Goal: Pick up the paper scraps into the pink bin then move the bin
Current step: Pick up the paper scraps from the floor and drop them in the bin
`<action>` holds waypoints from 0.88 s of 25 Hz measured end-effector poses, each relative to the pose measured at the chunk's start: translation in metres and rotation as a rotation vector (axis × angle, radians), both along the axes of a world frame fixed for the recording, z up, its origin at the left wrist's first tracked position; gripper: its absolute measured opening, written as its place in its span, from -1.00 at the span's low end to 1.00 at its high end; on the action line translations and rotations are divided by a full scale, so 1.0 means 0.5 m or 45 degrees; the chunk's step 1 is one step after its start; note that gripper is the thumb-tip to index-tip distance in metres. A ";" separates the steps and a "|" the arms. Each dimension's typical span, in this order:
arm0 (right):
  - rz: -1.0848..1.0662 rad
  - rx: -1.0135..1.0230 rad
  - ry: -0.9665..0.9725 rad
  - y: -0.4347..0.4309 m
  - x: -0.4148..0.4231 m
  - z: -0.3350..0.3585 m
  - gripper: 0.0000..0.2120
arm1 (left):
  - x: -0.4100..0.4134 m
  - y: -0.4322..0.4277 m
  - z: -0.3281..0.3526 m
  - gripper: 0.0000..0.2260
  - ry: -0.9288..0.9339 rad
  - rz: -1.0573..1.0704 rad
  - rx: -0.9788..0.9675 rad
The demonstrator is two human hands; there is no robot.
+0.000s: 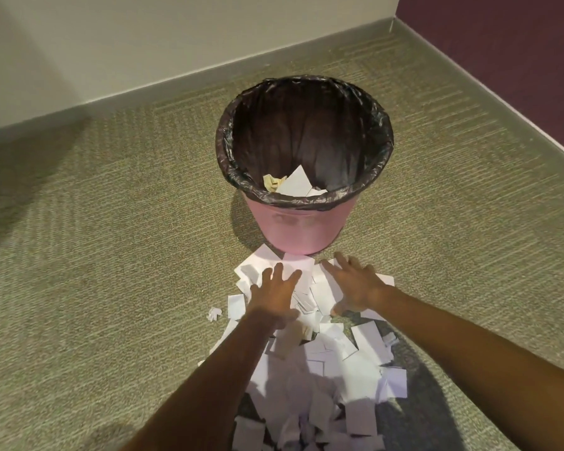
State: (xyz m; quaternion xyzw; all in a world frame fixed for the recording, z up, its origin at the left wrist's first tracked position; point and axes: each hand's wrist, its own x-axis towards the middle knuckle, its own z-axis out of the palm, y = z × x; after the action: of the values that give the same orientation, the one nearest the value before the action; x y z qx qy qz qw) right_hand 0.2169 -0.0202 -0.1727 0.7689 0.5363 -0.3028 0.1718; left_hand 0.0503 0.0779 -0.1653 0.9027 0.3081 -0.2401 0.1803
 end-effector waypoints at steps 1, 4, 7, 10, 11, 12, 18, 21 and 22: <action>0.031 -0.026 -0.012 -0.001 -0.005 -0.005 0.06 | 0.003 -0.002 -0.020 -0.18 0.058 -0.023 0.006; 0.151 0.019 -0.148 -0.011 -0.032 -0.009 -0.12 | 0.018 0.010 -0.050 -0.11 0.157 -0.020 -0.008; 0.223 0.144 -0.259 -0.020 -0.053 -0.008 -0.33 | 0.024 0.022 -0.059 -0.39 0.086 -0.085 0.152; 0.265 0.278 -0.244 -0.027 -0.064 0.004 -0.57 | 0.017 0.034 -0.056 -0.64 -0.049 -0.194 0.319; 0.282 0.307 -0.233 -0.028 -0.067 0.011 -0.63 | 0.014 0.036 -0.052 -0.67 -0.075 -0.206 0.327; 0.302 0.328 -0.231 -0.028 -0.068 0.020 -0.67 | 0.011 0.037 -0.048 -0.69 -0.088 -0.214 0.336; 0.322 0.373 -0.239 -0.023 -0.070 0.067 -0.67 | -0.005 0.034 -0.014 -0.80 -0.200 -0.293 0.396; 0.286 0.409 -0.225 -0.017 -0.076 0.112 -0.66 | -0.020 0.035 0.003 -0.74 -0.264 -0.183 0.361; 0.276 0.420 -0.220 -0.015 -0.080 0.129 -0.65 | -0.027 0.032 0.009 -0.72 -0.301 -0.108 0.344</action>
State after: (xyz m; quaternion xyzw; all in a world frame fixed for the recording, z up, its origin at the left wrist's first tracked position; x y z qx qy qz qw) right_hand 0.1768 -0.0278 -0.1081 0.7476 0.6413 -0.1238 0.1206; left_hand 0.0369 0.0940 -0.1609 0.9528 0.2760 -0.0962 0.0819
